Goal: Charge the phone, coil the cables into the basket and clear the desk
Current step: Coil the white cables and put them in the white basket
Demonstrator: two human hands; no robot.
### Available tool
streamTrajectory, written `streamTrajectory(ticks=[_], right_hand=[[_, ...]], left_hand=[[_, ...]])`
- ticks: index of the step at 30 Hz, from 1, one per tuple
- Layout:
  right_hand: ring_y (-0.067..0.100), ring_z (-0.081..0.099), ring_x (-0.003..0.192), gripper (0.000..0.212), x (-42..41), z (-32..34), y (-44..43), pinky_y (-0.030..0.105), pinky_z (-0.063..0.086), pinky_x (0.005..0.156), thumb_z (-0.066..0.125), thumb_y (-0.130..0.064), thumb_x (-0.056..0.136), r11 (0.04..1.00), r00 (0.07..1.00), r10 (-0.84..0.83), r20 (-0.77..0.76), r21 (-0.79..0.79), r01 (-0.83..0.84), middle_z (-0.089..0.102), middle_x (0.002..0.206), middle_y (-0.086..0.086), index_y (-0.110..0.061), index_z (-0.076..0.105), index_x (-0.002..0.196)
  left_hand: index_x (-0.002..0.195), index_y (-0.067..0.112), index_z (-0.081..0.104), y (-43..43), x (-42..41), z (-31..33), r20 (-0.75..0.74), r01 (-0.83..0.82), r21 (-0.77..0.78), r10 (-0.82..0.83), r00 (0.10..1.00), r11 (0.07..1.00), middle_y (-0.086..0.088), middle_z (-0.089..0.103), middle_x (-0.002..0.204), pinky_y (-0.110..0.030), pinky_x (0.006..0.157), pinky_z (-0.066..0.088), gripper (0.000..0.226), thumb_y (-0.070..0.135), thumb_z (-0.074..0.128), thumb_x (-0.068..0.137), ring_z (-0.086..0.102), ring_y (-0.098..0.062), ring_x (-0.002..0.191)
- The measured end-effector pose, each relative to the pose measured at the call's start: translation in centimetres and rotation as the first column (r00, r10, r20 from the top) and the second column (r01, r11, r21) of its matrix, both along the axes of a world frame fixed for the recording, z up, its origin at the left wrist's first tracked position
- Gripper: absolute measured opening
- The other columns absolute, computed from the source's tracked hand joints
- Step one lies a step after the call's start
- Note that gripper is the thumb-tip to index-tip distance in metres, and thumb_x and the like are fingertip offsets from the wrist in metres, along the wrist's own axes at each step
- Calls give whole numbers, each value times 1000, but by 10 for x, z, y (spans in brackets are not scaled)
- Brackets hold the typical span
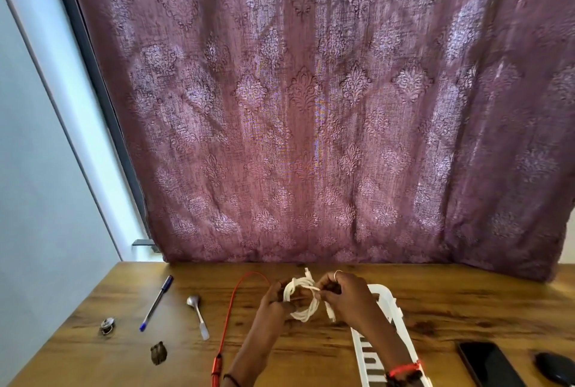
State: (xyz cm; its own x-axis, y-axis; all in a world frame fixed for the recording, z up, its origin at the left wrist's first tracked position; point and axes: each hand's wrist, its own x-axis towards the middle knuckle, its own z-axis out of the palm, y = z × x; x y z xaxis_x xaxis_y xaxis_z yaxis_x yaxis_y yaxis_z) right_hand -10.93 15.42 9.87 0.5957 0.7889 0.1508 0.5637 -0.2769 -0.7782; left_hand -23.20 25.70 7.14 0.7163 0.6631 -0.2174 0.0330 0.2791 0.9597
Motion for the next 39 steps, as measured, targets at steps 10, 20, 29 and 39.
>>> streamTrajectory(ticks=[10,20,29,39], right_hand=[[7,54,99,20,-1,3,4,12,39,82,58,-14,89,993,914,104,392,-90,-74,51,111,-6,-12,70,105],[16,58,104,24,-12,7,10,12,34,88,54,-14,93,992,924,86,372,54,-114,60,112,6,-13,67,112],[10,48,122,34,-13,-9,10,11,26,101,49,-23,95,995,915,86,395,7,-97,56,130,-3,-19,56,128],[8,42,130,44,-27,-14,25,11,27,107,51,-15,93,999,954,-10,300,44,-4,39,145,-3,-19,46,137]], left_hand=[[114,17,63,8,-5,12,-37,258,85,-256,966,962,-7,70,109,-33,75,54,33,11,68,82,67,-22,96],[103,-8,64,6,-1,24,-102,270,395,-250,963,878,-12,60,90,-34,77,39,21,3,47,95,49,-20,85],[64,10,58,17,2,18,-113,177,531,-138,984,829,13,53,57,-20,57,33,29,-12,57,83,43,7,54],[71,12,68,32,-3,15,30,209,336,-232,972,919,1,67,67,-23,68,48,35,-5,47,91,61,-10,67]])
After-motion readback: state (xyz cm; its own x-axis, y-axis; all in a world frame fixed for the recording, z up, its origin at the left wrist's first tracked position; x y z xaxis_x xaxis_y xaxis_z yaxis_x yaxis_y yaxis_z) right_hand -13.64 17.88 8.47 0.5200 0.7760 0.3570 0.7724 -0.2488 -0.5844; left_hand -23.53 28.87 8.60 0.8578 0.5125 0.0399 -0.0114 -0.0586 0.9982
